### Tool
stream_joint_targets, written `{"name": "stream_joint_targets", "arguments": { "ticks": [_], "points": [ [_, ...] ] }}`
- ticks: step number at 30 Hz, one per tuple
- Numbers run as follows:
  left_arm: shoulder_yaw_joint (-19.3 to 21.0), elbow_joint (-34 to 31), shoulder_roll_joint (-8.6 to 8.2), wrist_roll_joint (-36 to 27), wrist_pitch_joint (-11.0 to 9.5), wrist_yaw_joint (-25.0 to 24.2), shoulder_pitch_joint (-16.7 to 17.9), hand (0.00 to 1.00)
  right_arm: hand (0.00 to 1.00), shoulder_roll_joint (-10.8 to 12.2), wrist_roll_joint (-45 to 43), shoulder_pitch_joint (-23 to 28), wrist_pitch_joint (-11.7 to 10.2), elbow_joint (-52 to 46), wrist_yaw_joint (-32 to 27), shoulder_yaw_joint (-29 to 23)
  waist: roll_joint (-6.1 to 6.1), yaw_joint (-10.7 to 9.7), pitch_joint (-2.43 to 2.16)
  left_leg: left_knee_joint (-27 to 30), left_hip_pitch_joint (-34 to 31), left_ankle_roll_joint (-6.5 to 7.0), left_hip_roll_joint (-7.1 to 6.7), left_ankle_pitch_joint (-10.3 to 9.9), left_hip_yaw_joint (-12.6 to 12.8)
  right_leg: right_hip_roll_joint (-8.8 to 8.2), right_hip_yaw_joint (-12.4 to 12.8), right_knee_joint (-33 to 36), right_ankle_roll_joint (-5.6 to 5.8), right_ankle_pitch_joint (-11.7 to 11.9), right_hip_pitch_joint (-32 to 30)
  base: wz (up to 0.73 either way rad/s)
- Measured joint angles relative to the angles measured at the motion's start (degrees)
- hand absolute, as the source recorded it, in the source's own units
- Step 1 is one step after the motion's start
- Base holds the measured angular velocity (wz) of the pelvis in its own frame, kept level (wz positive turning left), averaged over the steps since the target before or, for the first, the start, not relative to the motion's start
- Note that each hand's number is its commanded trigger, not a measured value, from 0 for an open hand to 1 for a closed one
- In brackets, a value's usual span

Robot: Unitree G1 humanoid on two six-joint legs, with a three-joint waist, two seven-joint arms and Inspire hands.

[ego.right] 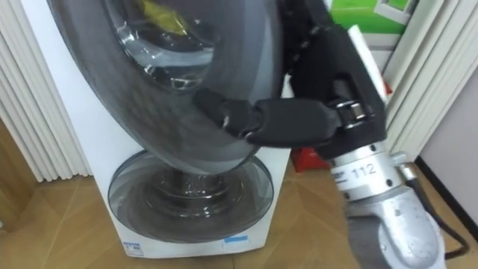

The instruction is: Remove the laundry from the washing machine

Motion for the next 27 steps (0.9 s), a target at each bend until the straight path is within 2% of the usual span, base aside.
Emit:
{"name": "stream_joint_targets", "arguments": {
  "ticks": [6,10,11,16,22,25,27],
  "points": [
    [-1.0,0.0,0.05,0.0,0.0,1.4,-0.8,0.0,0.0,-0.4,-0.1,0.4,-2.0,-1.2,3.0,3.3,0.06,0.2,-0.01,0.3,0.0,-0.47,0.43,0.3,-0.2,0.0,-1.0,-0.8,-0.48,0.2,0.7,0.05],
    [-1.1,0.0,0.07,-0.2,0.0,1.5,-1.2,0.0,0.0,-0.1,0.0,0.4,-2.4,-1.2,3.6,5.0,0.41,0.2,0.23,1.3,-0.4,-0.59,0.79,0.3,-0.5,0.16,-1.5,-0.7,-0.78,0.1,0.9,0.06],
    [-1.5,-0.1,0.09,-0.1,0.0,1.5,-1.3,0.0,0.0,0.0,0.0,0.4,-2.6,-1.2,3.6,5.4,0.3,0.2,0.14,1.7,-0.6,-0.61,0.83,0.3,-0.7,0.17,-1.6,-0.7,-0.85,0.1,0.9,0.1],
    [-2.3,-0.4,0.08,-0.2,-0.1,1.5,-2.1,0.0,0.0,0.0,0.1,0.4,-2.7,-1.1,3.8,6.1,0.78,0.3,0.3,2.0,-1.2,-0.67,0.91,0.3,-1.6,0.13,-2.4,-0.6,-0.98,0.2,1.0,0.09],
    [-3.6,-0.4,0.22,-0.7,-0.1,1.4,-2.7,0.0,0.0,0.0,0.2,0.3,-4.4,-0.5,6.1,9.1,1.87,1.8,0.46,2.1,-1.3,-0.68,0.86,0.3,-1.8,0.12,-2.6,-0.7,-1.04,0.1,1.1,0.03],
    [-4.1,-0.4,0.19,-0.6,-0.1,1.3,-2.7,0.0,0.0,0.1,0.5,-0.7,-4.5,-0.5,8.1,11.6,2.36,2.3,0.43,2.0,-1.3,-0.68,0.75,0.3,-2.0,0.03,-2.9,-0.7,-1.04,-0.1,1.1,0.06],
    [-4.3,-0.5,0.19,-0.6,-0.2,0.8,-3.0,0.0,0.0,0.1,0.9,-1.7,-4.4,-0.2,9.8,13.1,2.37,3.5,0.43,2.1,-1.3,-0.69,0.64,0.3,-2.3,-0.06,-3.3,-0.7,-1.04,-0.3,1.2,0.09]
  ]
}}
